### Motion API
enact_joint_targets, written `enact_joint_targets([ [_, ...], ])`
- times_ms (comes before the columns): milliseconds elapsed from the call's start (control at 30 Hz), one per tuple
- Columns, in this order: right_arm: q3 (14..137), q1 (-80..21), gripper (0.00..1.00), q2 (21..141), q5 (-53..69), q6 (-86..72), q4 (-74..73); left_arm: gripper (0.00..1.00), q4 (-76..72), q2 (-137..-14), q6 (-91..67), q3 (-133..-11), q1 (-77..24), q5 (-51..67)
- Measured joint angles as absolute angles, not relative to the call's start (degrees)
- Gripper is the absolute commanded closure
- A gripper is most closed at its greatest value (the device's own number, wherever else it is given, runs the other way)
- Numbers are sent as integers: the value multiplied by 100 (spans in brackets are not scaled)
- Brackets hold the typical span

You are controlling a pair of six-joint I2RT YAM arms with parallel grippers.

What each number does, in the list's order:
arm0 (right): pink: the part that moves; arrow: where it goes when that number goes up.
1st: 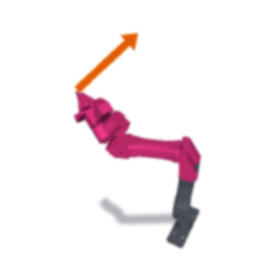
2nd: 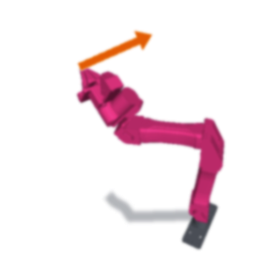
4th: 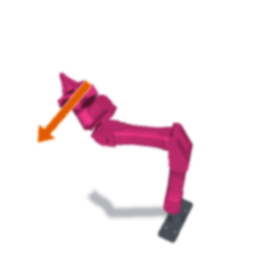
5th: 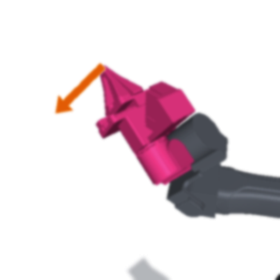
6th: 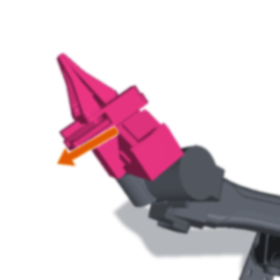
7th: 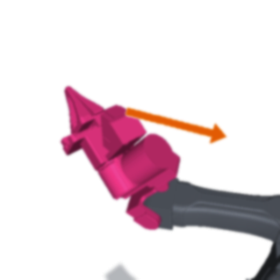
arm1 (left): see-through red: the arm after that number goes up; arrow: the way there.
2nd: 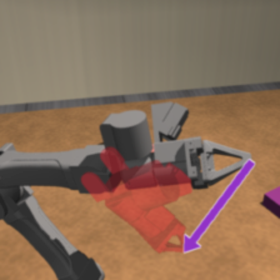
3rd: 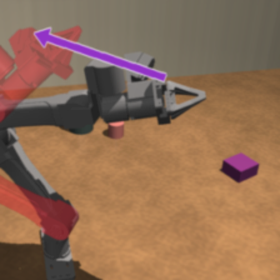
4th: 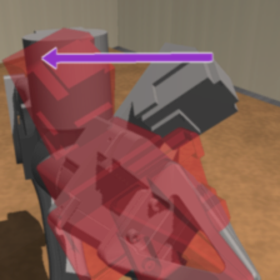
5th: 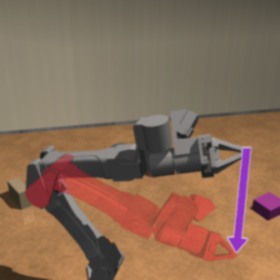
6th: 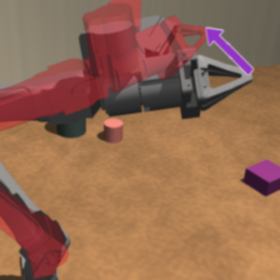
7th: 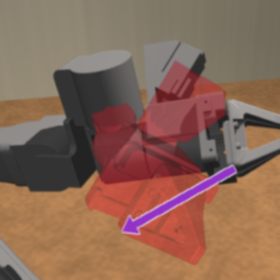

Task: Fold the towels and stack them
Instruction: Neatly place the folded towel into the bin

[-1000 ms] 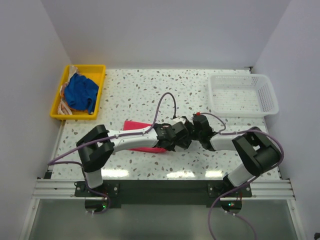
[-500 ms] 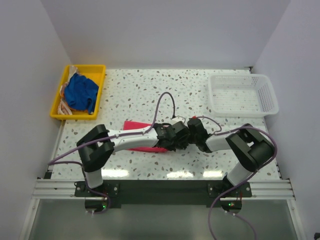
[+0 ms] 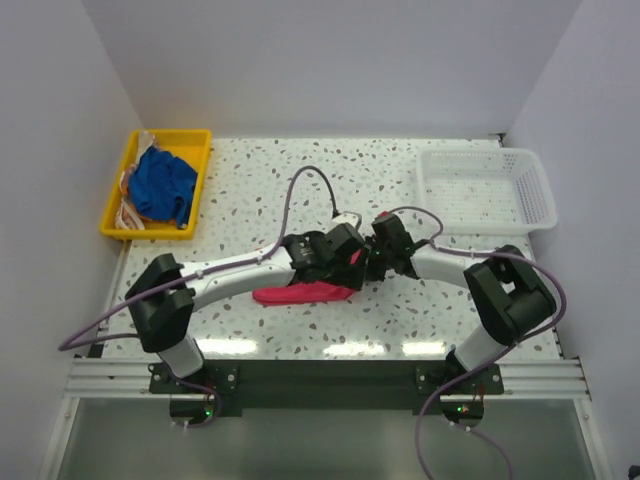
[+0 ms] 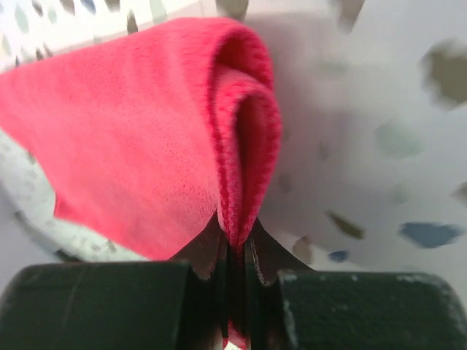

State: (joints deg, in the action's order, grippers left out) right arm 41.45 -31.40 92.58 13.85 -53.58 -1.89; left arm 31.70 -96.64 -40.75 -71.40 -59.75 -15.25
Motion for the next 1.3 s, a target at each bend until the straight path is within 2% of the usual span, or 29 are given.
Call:
enact_joint_targets([
  [200,5548,-2451,100,9465,882,-3730,-1776,0,3046,-8578,-3756,-6847,-5113,-1415],
  [333,6742,-2045,100,9754,480,-2644,-2792,0,2987,-7977,-3308,-6394,-3975,-1310],
  [567,8753,-1321,100,10289,21,-1269,-4274,0,2899,-7846,-2464,-5636,-2220,-1227],
  [767,10298,-816,100,10650,-486,-355,-5076,0,2840,-7846,-2152,-5282,-1804,-1164],
  [867,10606,-609,100,10759,-716,1,-5168,0,2823,-7852,-2117,-5249,-1800,-1155],
  [1300,10453,316,100,11034,-1640,760,-4525,0,2779,-8103,-2034,-5249,-1732,-1256],
])
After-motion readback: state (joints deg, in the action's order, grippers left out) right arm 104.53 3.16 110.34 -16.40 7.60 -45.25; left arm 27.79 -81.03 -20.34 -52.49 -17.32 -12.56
